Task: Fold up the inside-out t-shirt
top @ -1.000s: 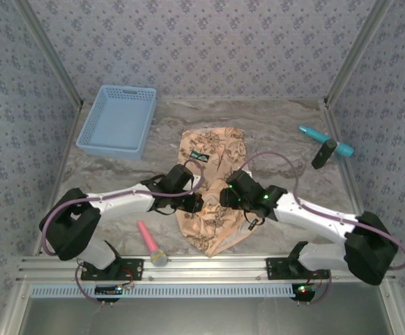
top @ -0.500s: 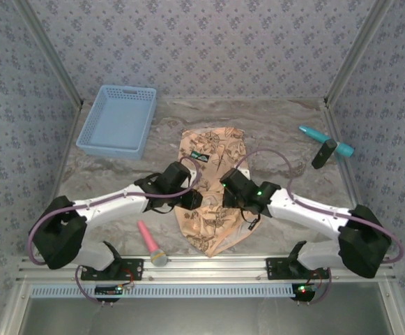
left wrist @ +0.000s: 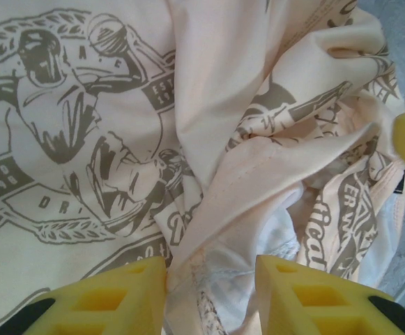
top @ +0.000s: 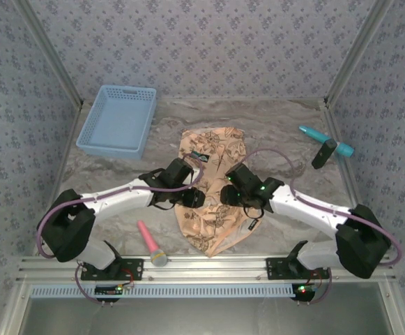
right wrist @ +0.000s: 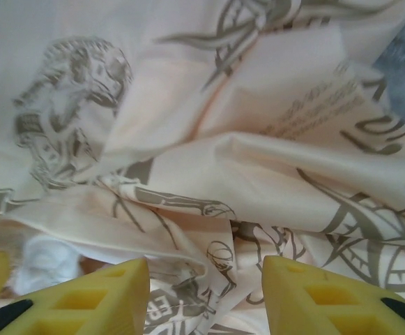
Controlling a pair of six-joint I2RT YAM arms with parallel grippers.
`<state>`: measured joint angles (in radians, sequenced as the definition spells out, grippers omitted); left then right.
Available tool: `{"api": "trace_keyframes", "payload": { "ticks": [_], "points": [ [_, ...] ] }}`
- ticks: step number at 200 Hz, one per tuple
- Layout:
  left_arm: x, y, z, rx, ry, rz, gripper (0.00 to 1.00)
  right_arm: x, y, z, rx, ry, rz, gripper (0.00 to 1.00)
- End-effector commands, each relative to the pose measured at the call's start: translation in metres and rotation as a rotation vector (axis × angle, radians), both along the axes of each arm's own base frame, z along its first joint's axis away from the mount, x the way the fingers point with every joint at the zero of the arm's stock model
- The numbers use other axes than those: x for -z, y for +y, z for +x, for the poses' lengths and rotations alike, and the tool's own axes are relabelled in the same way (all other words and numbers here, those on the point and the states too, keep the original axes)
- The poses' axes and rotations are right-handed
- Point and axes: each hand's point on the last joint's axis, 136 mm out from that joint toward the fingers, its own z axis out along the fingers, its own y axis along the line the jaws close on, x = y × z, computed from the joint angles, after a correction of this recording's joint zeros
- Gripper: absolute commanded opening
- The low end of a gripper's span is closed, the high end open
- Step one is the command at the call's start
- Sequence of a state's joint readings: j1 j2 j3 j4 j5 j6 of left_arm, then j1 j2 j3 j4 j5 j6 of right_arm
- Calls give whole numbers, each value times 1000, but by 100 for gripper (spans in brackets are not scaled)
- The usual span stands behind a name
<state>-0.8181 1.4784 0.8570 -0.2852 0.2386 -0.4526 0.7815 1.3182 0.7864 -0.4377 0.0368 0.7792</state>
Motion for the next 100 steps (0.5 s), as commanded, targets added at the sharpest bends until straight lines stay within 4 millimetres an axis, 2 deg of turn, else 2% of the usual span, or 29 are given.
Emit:
{"api": "trace_keyframes", "payload": {
  "ticks": [1,27,59,76,100],
  "points": [
    [-3,0,5,6,-1,13,38,5,11,1,-14,56,32,47],
    [0,-5,3,23,27,-6,33,15,14,7,-18,71,6,43],
    [7,-9,-4,37,81,-17,28,11,19,5,-42,67,9,9],
    [8,-5,-7,39,85,-12,18,3,17,1,-48,48,-3,0],
    [1,-3,-7,53,79,-23,0,-15,17,-5,-73,-12,18,0]
  ]
}}
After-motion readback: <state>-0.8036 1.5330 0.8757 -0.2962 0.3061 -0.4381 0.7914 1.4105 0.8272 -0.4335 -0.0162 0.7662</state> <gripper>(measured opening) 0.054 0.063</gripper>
